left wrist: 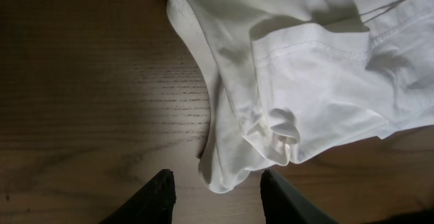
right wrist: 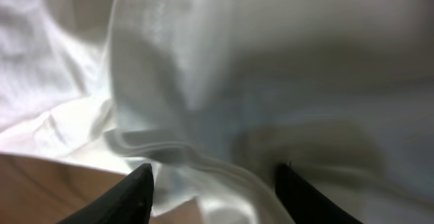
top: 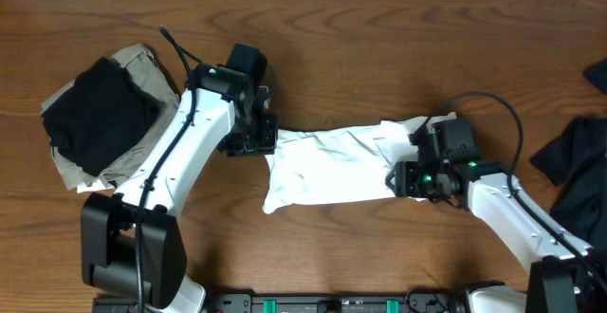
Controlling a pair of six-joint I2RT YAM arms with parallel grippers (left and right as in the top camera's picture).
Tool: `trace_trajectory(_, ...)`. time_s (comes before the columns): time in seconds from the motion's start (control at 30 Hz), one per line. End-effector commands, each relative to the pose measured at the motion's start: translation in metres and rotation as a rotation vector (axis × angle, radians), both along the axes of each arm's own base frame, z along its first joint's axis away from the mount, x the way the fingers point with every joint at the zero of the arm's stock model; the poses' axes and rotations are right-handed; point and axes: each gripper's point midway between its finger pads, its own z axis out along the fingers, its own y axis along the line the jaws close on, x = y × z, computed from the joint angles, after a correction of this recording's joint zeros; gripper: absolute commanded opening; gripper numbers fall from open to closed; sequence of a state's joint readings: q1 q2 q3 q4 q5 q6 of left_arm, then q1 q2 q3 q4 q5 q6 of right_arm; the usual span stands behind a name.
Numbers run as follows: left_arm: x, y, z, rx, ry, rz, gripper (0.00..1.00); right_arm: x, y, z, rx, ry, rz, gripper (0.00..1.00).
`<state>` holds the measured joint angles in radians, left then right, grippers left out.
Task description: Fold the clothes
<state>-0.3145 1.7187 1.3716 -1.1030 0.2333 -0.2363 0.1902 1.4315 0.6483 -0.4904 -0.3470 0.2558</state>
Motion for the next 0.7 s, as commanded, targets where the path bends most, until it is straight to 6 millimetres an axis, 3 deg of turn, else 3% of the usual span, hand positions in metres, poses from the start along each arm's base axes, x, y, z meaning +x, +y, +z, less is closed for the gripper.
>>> trace_trajectory(0.0, 0.003, 0.000, 0.005, -0.006, -0.010, 0.006, 0.44, -0.015, 0.021, -0.006, 0.057, 0.048, 0.074, 0.56)
trace_trajectory(0.1, 0.003, 0.000, 0.005, -0.006, -0.010, 0.006, 0.44, -0.017, 0.033, -0.006, 0.091, 0.052, 0.111, 0.58)
trace_trajectory(0.33, 0.003, 0.000, 0.005, -0.006, -0.010, 0.006, 0.44, -0.003, 0.049, -0.001, 0.126, -0.026, 0.137, 0.58)
trace_trajectory(0.5, 0.003, 0.000, 0.005, -0.006, -0.010, 0.006, 0.44, 0.009, 0.030, -0.008, 0.032, -0.024, -0.008, 0.42)
trace_trajectory(0.67, 0.003, 0.000, 0.005, -0.006, -0.010, 0.006, 0.44, 0.014, 0.022, -0.011, -0.009, -0.028, -0.061, 0.44)
